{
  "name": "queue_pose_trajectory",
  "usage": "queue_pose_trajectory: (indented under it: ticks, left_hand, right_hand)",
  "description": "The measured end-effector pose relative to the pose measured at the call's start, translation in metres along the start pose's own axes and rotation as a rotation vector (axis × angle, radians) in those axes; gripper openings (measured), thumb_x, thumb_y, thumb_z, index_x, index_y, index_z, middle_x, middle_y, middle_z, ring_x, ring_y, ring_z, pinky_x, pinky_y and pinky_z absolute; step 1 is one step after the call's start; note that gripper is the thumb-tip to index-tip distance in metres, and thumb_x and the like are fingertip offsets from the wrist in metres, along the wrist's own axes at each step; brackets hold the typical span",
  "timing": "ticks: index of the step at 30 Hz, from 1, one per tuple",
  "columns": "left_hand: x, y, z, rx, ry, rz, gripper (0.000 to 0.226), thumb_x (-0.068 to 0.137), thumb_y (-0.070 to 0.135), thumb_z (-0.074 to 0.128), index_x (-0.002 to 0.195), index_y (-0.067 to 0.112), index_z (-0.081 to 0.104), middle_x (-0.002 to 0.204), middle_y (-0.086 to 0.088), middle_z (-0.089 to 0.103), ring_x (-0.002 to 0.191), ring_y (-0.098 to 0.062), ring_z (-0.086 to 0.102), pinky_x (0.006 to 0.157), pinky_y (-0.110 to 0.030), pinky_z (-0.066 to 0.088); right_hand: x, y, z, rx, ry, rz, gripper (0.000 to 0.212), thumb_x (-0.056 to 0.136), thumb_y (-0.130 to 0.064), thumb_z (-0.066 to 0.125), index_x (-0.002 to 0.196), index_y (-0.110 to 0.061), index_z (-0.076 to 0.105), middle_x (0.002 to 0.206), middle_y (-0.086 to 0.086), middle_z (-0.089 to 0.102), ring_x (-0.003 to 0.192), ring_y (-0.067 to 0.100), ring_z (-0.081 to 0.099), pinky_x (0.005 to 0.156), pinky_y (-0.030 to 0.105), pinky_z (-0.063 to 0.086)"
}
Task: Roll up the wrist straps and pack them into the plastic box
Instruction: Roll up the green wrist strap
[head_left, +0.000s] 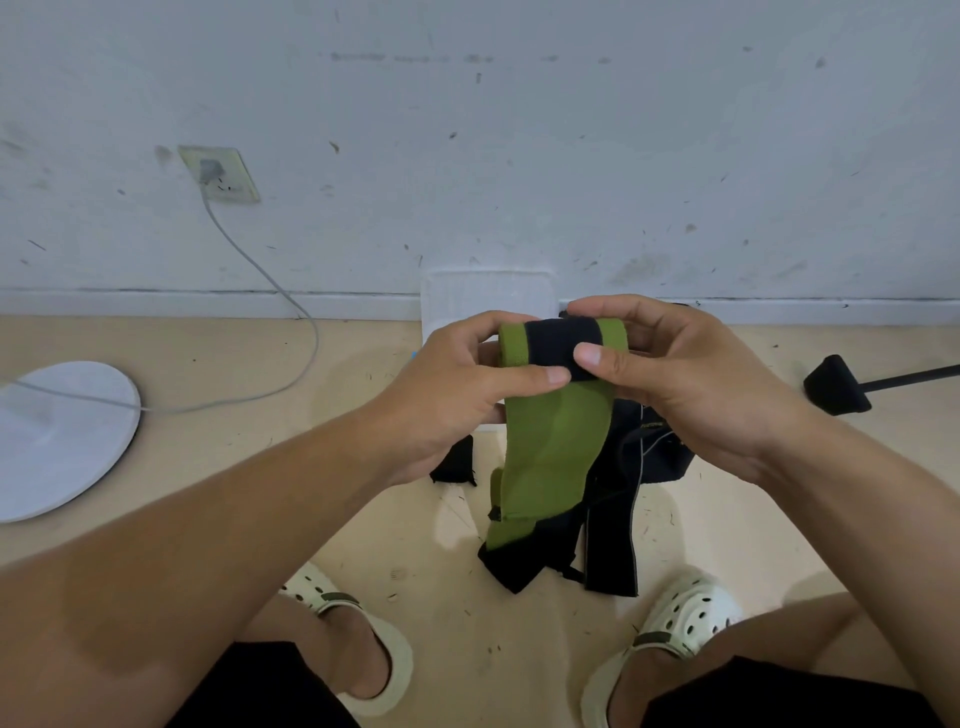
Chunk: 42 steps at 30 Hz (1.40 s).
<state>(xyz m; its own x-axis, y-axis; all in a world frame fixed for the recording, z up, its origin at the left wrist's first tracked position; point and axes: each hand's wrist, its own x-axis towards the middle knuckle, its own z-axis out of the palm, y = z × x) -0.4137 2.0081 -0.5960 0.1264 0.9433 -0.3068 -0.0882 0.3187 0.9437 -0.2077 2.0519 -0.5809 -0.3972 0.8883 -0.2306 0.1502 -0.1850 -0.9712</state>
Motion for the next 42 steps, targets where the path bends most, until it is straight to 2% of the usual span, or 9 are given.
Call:
queue_pose_trajectory:
  ticks: [5, 15, 18, 22, 27, 30, 33, 37, 42]
  left_hand:
    - [0.0008, 0.0033, 0.0001, -0.001, 0.008, 0.034, 0.05, 0.067, 0.027, 0.083, 0.115, 0.016, 0.071, 0.103, -0.004, 0.08, 0.099, -0.024, 0.078, 0.087, -0.041, 0.064]
    - [0.0029, 0.0017, 0.0003, 0.024, 0.024, 0.089, 0.044, 0.067, 0.023, 0.084, 0.109, 0.018, 0.07, 0.098, -0.004, 0.08, 0.094, -0.025, 0.078, 0.087, -0.046, 0.064]
    - [0.0028, -0.0003, 0.0007, 0.023, 0.036, 0.088, 0.048, 0.068, 0.025, 0.084, 0.114, 0.019, 0.07, 0.103, -0.004, 0.079, 0.097, -0.025, 0.078, 0.083, -0.042, 0.064]
    - [0.0012, 0.0018, 0.0042, -0.013, 0.049, 0.017, 0.052, 0.072, 0.039, 0.081, 0.118, 0.016, 0.07, 0.113, -0.003, 0.077, 0.101, -0.019, 0.077, 0.079, -0.037, 0.062]
    - [0.0003, 0.0041, 0.0024, 0.014, -0.025, -0.095, 0.063, 0.081, 0.064, 0.063, 0.128, 0.022, 0.069, 0.123, 0.0, 0.076, 0.114, -0.024, 0.073, 0.101, -0.049, 0.057]
    - [-0.0022, 0.0038, 0.0055, 0.068, -0.087, -0.111, 0.059, 0.084, 0.068, 0.054, 0.129, 0.034, 0.069, 0.124, 0.006, 0.076, 0.118, -0.02, 0.071, 0.106, -0.051, 0.053]
    - [-0.0036, 0.0055, 0.0068, 0.089, -0.066, -0.109, 0.057, 0.087, 0.064, 0.057, 0.131, 0.03, 0.069, 0.123, 0.006, 0.076, 0.115, -0.019, 0.072, 0.105, -0.052, 0.054]
    - [-0.0038, 0.0061, 0.0062, 0.054, -0.015, -0.113, 0.041, 0.098, 0.044, 0.063, 0.129, 0.018, 0.07, 0.122, -0.003, 0.076, 0.113, -0.025, 0.073, 0.102, -0.055, 0.056]
    - [-0.0017, 0.0058, 0.0039, -0.034, 0.027, -0.107, 0.034, 0.091, 0.029, 0.074, 0.121, 0.013, 0.07, 0.116, -0.006, 0.077, 0.108, -0.028, 0.074, 0.099, -0.056, 0.058]
  right_hand:
    - [-0.003, -0.0004, 0.0023, -0.055, 0.044, -0.069, 0.053, 0.066, -0.033, 0.084, 0.118, -0.03, 0.075, 0.118, 0.005, 0.076, 0.109, 0.025, 0.073, 0.107, 0.05, 0.053]
    - [-0.003, -0.002, -0.0036, 0.004, -0.034, -0.033, 0.05, 0.073, -0.025, 0.08, 0.122, -0.018, 0.071, 0.114, 0.004, 0.078, 0.106, 0.025, 0.075, 0.096, 0.039, 0.059]
    - [-0.0034, 0.0003, 0.0001, 0.033, -0.062, -0.004, 0.04, 0.08, -0.021, 0.076, 0.12, -0.016, 0.071, 0.115, 0.007, 0.077, 0.103, 0.026, 0.076, 0.091, 0.041, 0.063]
    - [-0.0027, 0.001, 0.0031, 0.054, -0.001, -0.04, 0.043, 0.073, -0.021, 0.078, 0.116, -0.022, 0.07, 0.116, 0.009, 0.076, 0.093, 0.023, 0.076, 0.085, 0.042, 0.062]
    - [-0.0028, 0.003, 0.0028, 0.053, 0.026, -0.097, 0.042, 0.08, -0.007, 0.079, 0.119, -0.018, 0.069, 0.118, 0.01, 0.075, 0.093, 0.028, 0.076, 0.078, 0.034, 0.064]
    - [-0.0025, 0.0055, 0.0024, 0.023, 0.023, -0.125, 0.041, 0.08, 0.001, 0.08, 0.114, -0.019, 0.071, 0.117, 0.01, 0.074, 0.1, 0.034, 0.074, 0.086, 0.04, 0.064]
    - [-0.0021, 0.0059, 0.0023, -0.002, 0.023, -0.134, 0.043, 0.077, 0.007, 0.081, 0.109, -0.02, 0.073, 0.117, 0.009, 0.075, 0.108, 0.033, 0.072, 0.092, 0.044, 0.062]
    - [-0.0021, 0.0049, 0.0031, -0.001, 0.002, -0.131, 0.046, 0.074, 0.012, 0.081, 0.108, -0.018, 0.074, 0.116, 0.004, 0.077, 0.11, 0.027, 0.073, 0.091, 0.039, 0.062]
    - [-0.0012, 0.0025, 0.0017, 0.015, 0.002, -0.116, 0.051, 0.071, 0.015, 0.081, 0.112, -0.016, 0.075, 0.112, 0.007, 0.078, 0.11, 0.027, 0.073, 0.087, 0.034, 0.063]
